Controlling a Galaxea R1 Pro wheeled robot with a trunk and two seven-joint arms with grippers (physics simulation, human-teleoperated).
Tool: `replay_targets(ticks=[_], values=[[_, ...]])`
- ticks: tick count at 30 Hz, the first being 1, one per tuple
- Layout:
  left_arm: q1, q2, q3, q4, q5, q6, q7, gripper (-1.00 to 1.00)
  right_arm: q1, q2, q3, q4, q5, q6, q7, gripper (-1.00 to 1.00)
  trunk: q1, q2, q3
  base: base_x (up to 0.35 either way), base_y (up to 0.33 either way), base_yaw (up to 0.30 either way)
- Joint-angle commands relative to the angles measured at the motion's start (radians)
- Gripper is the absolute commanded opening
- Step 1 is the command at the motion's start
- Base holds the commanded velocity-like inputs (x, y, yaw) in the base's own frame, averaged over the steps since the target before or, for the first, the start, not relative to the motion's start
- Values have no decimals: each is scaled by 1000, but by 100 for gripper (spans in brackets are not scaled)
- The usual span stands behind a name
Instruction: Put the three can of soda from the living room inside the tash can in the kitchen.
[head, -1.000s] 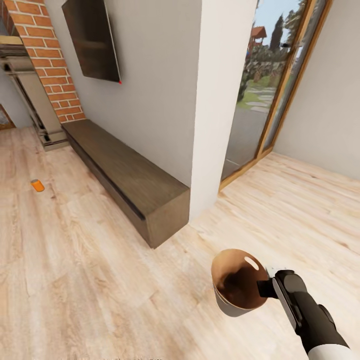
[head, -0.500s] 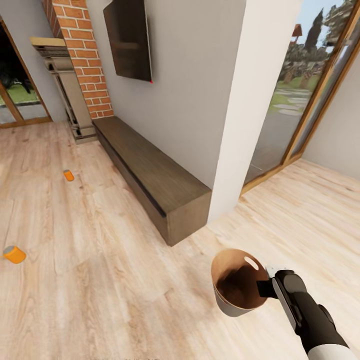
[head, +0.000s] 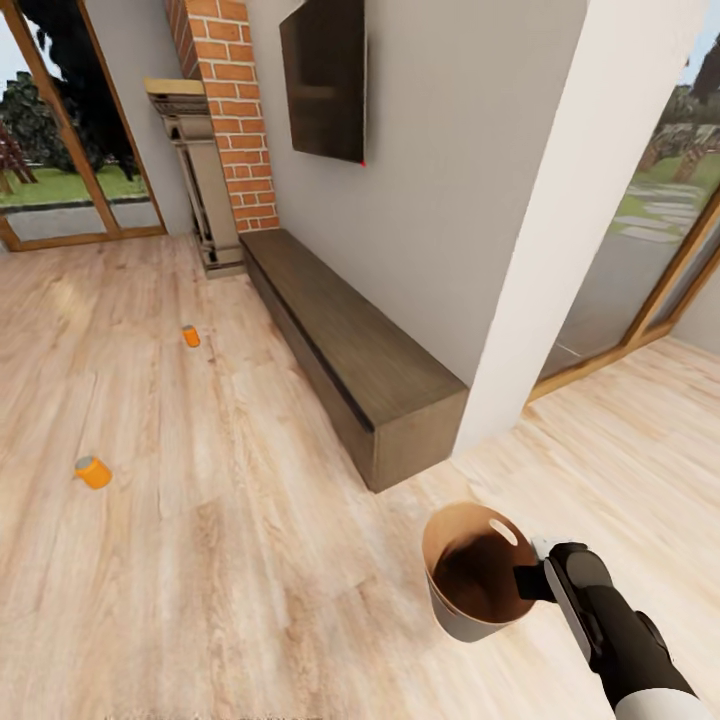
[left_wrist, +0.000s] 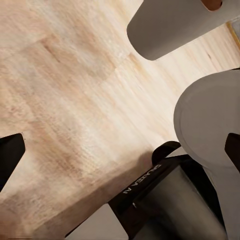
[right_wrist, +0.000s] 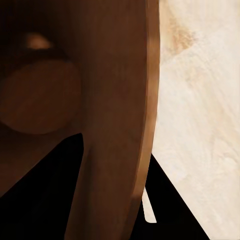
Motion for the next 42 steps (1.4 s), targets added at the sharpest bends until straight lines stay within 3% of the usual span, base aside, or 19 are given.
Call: replay_targets(ticks=[1,42], values=[[0,0,0,0,0,0,0,100,0,0,0,0,-11,0,1,-100,0,0,0,0,0,290],[0,0,0,0,-1,1,0,100,0,0,0,0,-11,0,1,-100,0,0,0,1,0,290]])
